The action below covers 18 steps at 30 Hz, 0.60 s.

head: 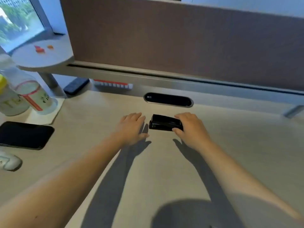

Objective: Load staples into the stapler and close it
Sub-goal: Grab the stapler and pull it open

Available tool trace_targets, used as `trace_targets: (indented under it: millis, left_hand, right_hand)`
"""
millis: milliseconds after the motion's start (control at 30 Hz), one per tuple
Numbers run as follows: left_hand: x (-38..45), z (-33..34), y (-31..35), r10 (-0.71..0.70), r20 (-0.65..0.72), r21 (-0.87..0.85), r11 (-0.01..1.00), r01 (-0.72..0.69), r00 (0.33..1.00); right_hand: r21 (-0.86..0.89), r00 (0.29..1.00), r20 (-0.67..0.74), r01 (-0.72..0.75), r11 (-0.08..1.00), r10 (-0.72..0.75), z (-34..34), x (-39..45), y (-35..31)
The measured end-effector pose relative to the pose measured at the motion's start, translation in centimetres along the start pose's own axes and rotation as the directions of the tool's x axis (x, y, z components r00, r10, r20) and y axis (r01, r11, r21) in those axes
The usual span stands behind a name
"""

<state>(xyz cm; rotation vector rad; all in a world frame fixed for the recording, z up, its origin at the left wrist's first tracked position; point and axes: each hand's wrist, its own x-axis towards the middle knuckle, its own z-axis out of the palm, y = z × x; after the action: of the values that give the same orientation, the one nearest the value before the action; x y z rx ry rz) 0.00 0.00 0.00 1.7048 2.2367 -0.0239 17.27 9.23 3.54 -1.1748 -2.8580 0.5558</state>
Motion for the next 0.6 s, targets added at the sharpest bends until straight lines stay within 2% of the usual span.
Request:
trace_targets:
  millis: [133,333,500,600]
  left_hand:
    - [3.3,1.4,-0.6,-0.019,0.001,-0.105,0.994,0.019,1.0]
    - [5.7,3.5,-0.7,-0.069,-0.174,-0.395,0.919,-0.005,0.982]
    - [6.1,4.5,-1.0,-0.106,-0.244,-0.475,0.88,-0.023,0.964]
    - [5.9,4.4,-0.9,-0.12,-0.241,-0.508,0.861,-0.02,0.963]
  right_hand:
    - [0.089,0.999,-0.028,-0.026,0.996,0.029,2.2,3.2,-0.3]
    - [0.185,0.995,-0.081,-0.04,0.982,0.056,5.1,5.3,-0.1]
    - [0.23,0.984,-0.159,-0.036,0.973,0.074,6.3,5.8,0.1]
    - [0.282,0.981,-0.179,-0.025,0.959,0.078,6.4,5.8,0.2]
